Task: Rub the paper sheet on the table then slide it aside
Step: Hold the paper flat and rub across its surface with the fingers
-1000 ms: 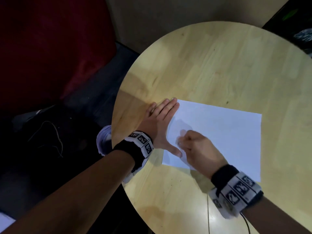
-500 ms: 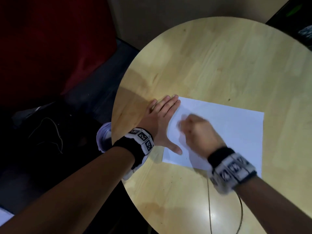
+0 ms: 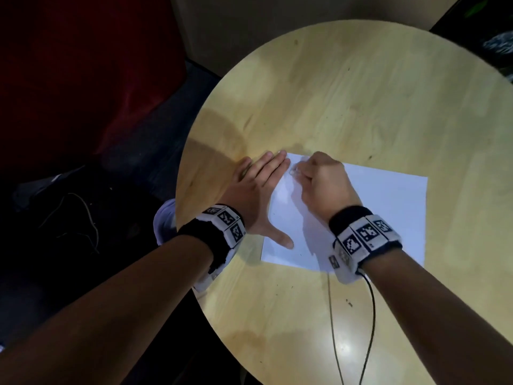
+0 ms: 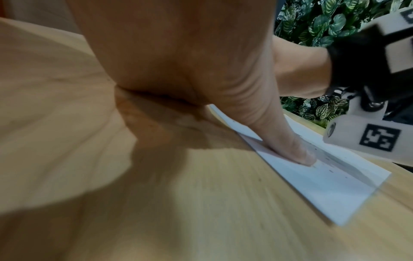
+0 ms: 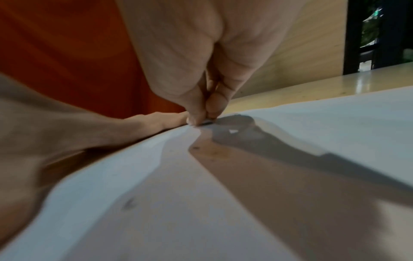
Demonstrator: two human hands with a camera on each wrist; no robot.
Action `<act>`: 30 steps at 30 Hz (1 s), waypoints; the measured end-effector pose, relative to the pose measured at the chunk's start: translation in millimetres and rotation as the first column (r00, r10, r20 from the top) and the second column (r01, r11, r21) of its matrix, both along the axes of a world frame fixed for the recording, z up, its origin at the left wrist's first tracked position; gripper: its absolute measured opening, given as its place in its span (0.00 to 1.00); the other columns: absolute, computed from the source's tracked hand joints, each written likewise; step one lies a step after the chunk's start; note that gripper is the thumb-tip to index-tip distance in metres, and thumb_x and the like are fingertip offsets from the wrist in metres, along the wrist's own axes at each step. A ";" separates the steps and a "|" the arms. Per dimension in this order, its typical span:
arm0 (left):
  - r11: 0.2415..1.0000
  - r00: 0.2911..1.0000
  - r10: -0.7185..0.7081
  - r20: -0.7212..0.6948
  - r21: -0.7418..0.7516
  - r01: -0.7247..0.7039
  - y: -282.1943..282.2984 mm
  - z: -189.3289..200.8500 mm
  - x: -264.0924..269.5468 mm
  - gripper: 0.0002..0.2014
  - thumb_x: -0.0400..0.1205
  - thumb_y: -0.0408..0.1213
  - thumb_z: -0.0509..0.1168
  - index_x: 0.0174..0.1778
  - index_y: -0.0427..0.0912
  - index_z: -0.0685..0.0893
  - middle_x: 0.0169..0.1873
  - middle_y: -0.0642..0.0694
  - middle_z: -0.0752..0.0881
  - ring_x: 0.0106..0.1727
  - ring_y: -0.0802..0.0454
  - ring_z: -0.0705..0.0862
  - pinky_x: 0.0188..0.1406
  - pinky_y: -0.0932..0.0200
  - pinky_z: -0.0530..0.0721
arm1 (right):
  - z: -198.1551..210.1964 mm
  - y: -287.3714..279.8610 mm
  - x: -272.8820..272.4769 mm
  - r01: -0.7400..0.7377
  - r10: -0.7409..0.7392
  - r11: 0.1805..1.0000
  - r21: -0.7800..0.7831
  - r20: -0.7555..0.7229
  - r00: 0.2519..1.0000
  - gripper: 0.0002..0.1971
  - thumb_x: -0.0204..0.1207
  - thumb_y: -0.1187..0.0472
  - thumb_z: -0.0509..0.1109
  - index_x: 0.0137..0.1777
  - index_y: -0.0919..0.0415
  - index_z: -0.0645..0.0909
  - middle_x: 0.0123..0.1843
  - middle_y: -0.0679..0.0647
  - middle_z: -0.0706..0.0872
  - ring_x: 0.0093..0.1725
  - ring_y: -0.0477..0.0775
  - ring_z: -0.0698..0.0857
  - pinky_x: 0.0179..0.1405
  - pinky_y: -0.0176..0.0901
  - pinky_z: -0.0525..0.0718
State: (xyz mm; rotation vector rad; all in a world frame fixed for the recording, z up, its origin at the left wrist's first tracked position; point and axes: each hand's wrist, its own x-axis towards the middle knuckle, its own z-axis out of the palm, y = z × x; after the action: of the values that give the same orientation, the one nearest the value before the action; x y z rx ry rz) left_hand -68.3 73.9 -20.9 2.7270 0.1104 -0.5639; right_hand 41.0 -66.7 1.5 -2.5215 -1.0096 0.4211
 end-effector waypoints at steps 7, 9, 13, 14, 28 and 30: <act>0.999 1.000 0.015 0.018 -0.043 -0.014 1.8 -0.7 -3.5 0.79 0.53 0.84 0.71 0.91 0.48 0.38 0.89 0.53 0.35 0.88 0.55 0.32 0.85 0.45 0.30 | 19.7 -61.9 -74.3 -0.227 0.217 0.973 -0.052 -0.152 0.964 0.06 0.72 0.72 0.68 0.39 0.62 0.79 0.40 0.53 0.79 0.41 0.56 0.80 0.39 0.50 0.84; 0.999 1.000 0.012 0.009 -0.033 -0.011 2.1 -0.7 -2.3 0.79 0.53 0.85 0.70 0.90 0.48 0.37 0.89 0.54 0.35 0.88 0.55 0.32 0.86 0.45 0.31 | 15.8 -51.8 -54.4 -0.264 0.254 0.963 -0.053 -0.144 0.956 0.08 0.65 0.76 0.71 0.39 0.62 0.83 0.40 0.57 0.80 0.40 0.62 0.82 0.37 0.47 0.84; 1.000 1.000 0.003 0.018 -0.002 -0.003 0.9 -2.1 -2.1 0.80 0.51 0.86 0.69 0.91 0.47 0.39 0.90 0.52 0.37 0.89 0.54 0.35 0.86 0.45 0.32 | 1.2 -14.5 -5.2 -0.036 0.036 0.998 -0.047 -0.003 0.999 0.08 0.69 0.77 0.69 0.42 0.66 0.86 0.41 0.62 0.81 0.38 0.64 0.83 0.35 0.46 0.82; 1.000 1.000 0.001 0.016 0.004 -0.001 0.6 -1.7 -2.3 0.80 0.51 0.86 0.68 0.91 0.47 0.39 0.90 0.52 0.37 0.89 0.53 0.35 0.86 0.44 0.32 | 1.4 -15.4 -10.9 -0.030 0.031 0.998 -0.053 0.014 0.999 0.07 0.69 0.77 0.69 0.42 0.67 0.86 0.40 0.62 0.80 0.38 0.64 0.82 0.35 0.44 0.79; 0.998 1.000 -0.018 0.013 0.057 0.017 -1.2 -0.1 -1.0 0.81 0.50 0.88 0.66 0.91 0.45 0.40 0.90 0.50 0.39 0.90 0.51 0.38 0.87 0.41 0.37 | 4.1 -20.9 -30.3 0.053 -0.053 0.999 0.007 0.052 0.997 0.08 0.63 0.80 0.68 0.35 0.69 0.83 0.34 0.62 0.78 0.32 0.63 0.80 0.29 0.39 0.71; 0.999 1.000 -0.011 0.020 0.040 0.010 -0.5 -1.8 -2.3 0.81 0.50 0.87 0.67 0.91 0.46 0.40 0.90 0.51 0.38 0.90 0.52 0.37 0.86 0.41 0.36 | 7.9 -47.3 -59.6 0.028 -0.028 0.998 -0.050 0.000 1.000 0.05 0.69 0.72 0.64 0.35 0.66 0.79 0.34 0.60 0.76 0.32 0.61 0.76 0.29 0.41 0.69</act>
State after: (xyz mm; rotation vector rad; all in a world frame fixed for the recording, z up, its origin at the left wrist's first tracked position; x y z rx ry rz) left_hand -70.6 73.4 -22.6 2.7727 0.1032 -0.5432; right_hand -18.6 -114.0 9.4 -2.5768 -0.9735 0.4449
